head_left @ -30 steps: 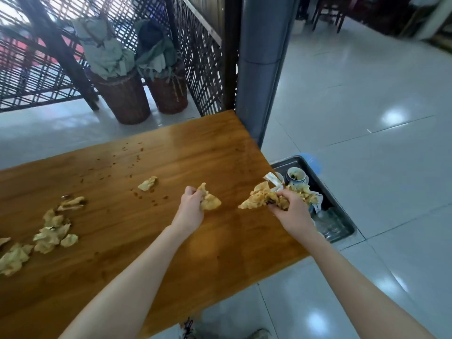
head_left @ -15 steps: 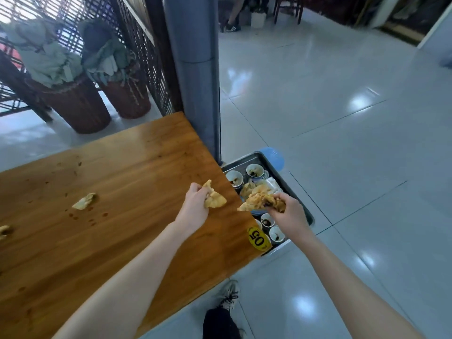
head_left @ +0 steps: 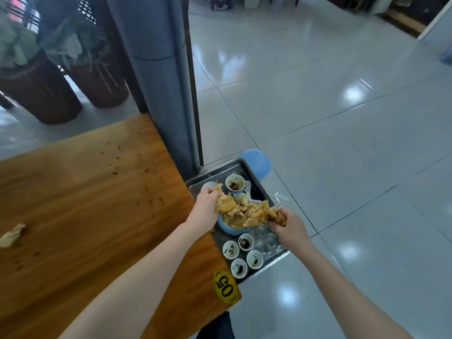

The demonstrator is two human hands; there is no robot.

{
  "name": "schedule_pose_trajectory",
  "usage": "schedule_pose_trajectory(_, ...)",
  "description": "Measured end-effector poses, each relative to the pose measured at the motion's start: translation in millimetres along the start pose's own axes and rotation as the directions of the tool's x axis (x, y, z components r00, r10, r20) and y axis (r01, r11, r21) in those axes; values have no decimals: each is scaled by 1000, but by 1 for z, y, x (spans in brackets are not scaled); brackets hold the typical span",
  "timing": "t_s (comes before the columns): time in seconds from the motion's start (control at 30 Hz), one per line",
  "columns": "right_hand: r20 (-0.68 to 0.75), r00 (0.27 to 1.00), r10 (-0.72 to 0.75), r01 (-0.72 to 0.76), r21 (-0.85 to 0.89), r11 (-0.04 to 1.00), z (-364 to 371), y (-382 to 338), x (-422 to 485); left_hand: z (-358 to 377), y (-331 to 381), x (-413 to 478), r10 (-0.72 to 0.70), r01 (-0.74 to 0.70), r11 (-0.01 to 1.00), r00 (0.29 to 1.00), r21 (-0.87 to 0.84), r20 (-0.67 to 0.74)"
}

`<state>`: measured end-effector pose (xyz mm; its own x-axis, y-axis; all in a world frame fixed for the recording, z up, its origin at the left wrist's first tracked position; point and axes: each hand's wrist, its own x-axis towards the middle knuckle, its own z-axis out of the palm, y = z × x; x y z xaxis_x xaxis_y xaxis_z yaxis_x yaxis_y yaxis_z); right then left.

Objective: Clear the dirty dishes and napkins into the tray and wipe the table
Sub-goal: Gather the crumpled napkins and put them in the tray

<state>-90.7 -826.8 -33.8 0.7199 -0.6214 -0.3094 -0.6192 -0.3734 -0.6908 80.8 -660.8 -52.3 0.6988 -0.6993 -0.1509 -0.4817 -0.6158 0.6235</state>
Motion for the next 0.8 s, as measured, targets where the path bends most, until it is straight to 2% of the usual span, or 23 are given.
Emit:
schedule_pose_trajectory(0.13, 10, 1000, -4, 4, 36, 999, 4, 11, 36, 22, -1, 27, -11, 12, 1000, 998, -5, 68)
schedule_pose_trajectory(0.37, 121, 993, 9, -10, 9, 1000, 19, 33, 87, 57, -6, 53, -115, 119, 993, 982, -18, 147)
schedule_pose_trajectory(0.57, 300, 954, 5, 18, -75, 997, 34, 49, 130, 85, -6, 70, -263, 269, 963, 951, -17, 160)
schedule_pose_trajectory(0.8, 384, 921, 59, -14, -117, 993, 48, 69, 172, 109, -11, 94, -380, 390, 919, 915, -58, 133)
